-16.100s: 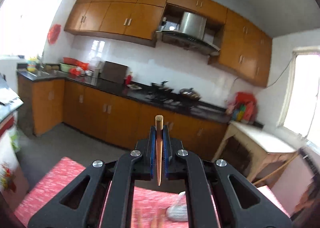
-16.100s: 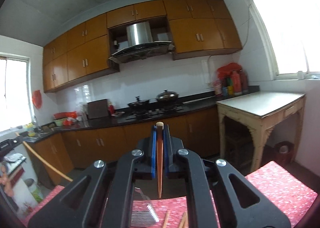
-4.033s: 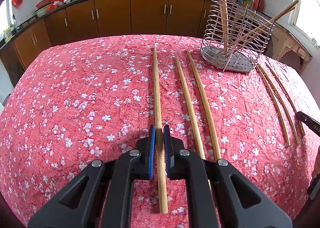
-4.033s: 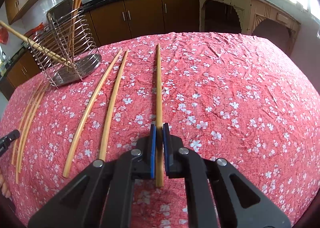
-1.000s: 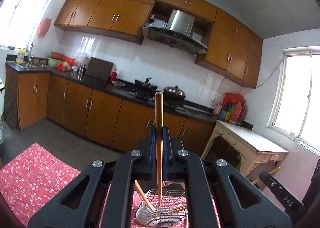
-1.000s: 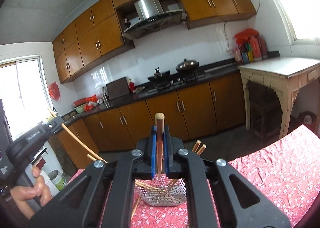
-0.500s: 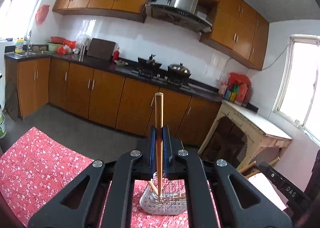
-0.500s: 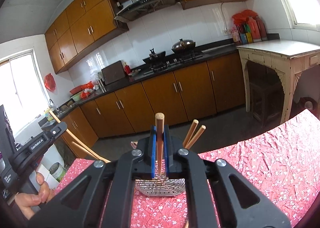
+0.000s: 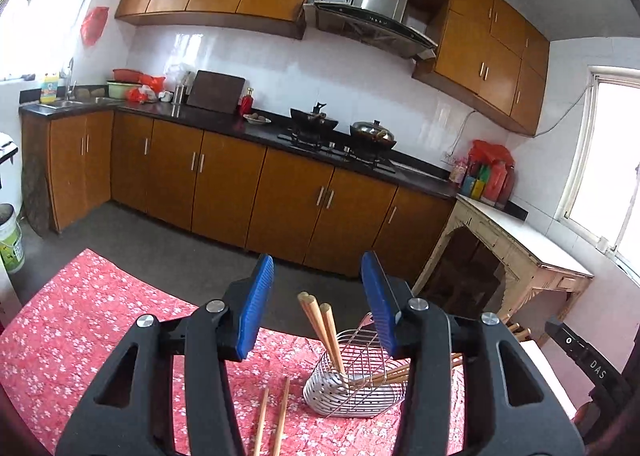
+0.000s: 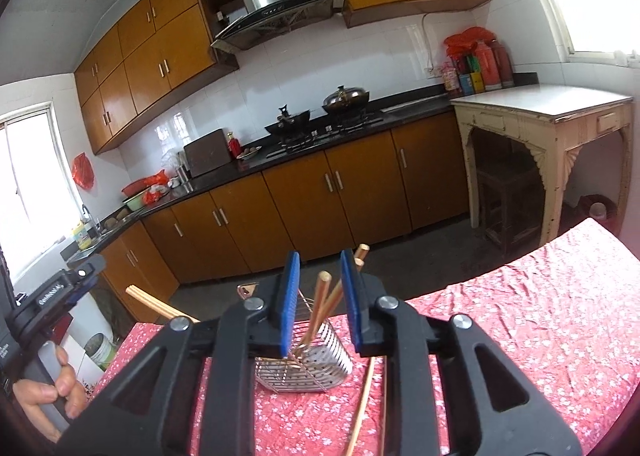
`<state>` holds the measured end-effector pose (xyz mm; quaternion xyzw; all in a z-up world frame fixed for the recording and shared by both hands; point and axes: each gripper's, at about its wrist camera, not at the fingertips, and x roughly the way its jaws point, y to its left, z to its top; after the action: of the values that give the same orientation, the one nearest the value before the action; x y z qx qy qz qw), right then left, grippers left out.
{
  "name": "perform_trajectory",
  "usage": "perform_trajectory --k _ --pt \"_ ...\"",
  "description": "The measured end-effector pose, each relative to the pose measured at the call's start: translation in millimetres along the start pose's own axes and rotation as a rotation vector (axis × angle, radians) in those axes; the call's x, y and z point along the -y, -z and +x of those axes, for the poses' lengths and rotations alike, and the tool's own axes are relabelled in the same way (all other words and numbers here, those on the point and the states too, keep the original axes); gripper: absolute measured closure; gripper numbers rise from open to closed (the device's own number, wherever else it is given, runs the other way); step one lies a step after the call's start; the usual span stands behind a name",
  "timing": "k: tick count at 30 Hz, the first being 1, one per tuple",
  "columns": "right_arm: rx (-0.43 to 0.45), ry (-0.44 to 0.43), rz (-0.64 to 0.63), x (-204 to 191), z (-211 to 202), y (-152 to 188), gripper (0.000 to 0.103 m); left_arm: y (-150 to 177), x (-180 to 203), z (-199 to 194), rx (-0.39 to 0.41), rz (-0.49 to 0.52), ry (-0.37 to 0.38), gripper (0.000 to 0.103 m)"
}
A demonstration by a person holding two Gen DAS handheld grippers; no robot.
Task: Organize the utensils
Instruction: 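Lower both chopsticks into the wire holder and open both tools, then move back to the table and grasp a chopstick with the right tool while the left tool grasps another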
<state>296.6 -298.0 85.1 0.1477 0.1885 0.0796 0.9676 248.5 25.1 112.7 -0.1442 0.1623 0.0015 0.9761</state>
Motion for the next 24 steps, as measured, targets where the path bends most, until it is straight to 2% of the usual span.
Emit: perform_trajectory --k 5,10,12,16,20,24 --pt "0.018 0.034 -0.007 12 -32 13 0.080 4 -12 -34 0.033 0.010 -0.005 0.057" --pt "-0.041 0.090 -0.006 34 -42 43 0.080 27 -34 -56 0.010 0.034 -0.044 0.057" --pt "-0.100 0.118 -0.006 46 -37 65 0.080 42 -43 -55 -0.025 0.049 -0.061 0.056" --pt "-0.250 0.136 -0.005 63 -12 111 0.080 87 -64 -34 -0.161 0.081 -0.101 0.056" --pt "-0.400 0.111 0.014 67 13 157 0.082 131 -78 -10 -0.291 0.106 -0.123 0.055" --pt "-0.474 0.092 -0.028 57 27 188 0.082 162 -86 2 -0.381 0.121 -0.102 0.055"
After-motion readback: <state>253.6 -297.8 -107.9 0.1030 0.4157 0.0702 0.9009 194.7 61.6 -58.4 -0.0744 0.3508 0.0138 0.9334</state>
